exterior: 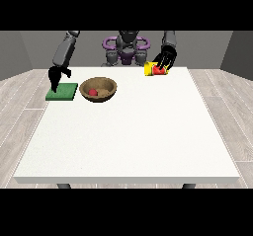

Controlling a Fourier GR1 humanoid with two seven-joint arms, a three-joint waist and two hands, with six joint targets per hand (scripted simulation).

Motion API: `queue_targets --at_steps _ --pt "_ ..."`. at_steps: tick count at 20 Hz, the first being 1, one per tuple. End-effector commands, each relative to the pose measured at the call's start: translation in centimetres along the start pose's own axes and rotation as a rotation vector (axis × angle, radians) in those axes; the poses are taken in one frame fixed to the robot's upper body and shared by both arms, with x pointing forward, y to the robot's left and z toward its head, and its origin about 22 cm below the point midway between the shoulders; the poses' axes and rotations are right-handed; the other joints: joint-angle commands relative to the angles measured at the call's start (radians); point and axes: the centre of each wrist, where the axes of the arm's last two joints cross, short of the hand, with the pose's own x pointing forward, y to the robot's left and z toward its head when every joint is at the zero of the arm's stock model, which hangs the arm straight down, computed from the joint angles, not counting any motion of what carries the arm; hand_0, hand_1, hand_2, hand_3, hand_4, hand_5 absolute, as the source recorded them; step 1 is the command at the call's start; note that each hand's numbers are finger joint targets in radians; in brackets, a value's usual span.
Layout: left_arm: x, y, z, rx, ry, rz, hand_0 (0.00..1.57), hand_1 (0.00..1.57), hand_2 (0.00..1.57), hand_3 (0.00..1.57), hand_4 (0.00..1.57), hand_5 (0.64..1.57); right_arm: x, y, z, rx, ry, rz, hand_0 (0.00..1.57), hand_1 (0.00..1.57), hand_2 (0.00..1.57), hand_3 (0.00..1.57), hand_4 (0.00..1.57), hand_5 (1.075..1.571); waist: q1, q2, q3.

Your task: Pick the cup and pour the ball into the bowl, then pick the bowl and place it on the pad

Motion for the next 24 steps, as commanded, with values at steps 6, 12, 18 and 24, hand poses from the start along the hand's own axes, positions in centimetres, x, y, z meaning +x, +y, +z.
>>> queue_targets --at_steps 6,12,18,24 --pt "-6.4 0.0 4.8 0.285 -0.057 0.437 1.18 1.18 1.07 0.72 1.41 1.564 3.4 -1.2 -2.5 -0.066 -0.143 -0.061 0.0 0.0 0.42 0.24 0.68 1.55 0.111 0.209 0.0023" --pt "-6.9 -2.5 5.6 0.211 -0.047 0.804 0.0 0.0 0.0 0.0 0.0 0.654 4.2 0.8 -4.6 -0.056 -0.255 -0.129 0.0 0.0 0.29 0.0 0.0 1.548 0.091 0.327 0.0038" --pt "-8.0 -0.6 4.4 0.239 -0.017 0.839 0.0 0.0 0.0 0.0 0.0 0.654 4.8 4.6 -7.6 0.018 -0.195 -0.113 0.0 0.0 0.0 0.0 0.0 1.571 0.02 0.286 0.0081" --pt "-10.0 -0.4 5.7 0.234 -0.004 0.828 0.0 0.0 0.0 0.0 0.0 0.69 1.0 6.8 -5.8 0.012 -0.094 -0.187 0.0 0.0 0.0 0.0 0.0 1.569 -0.017 0.247 0.0078"
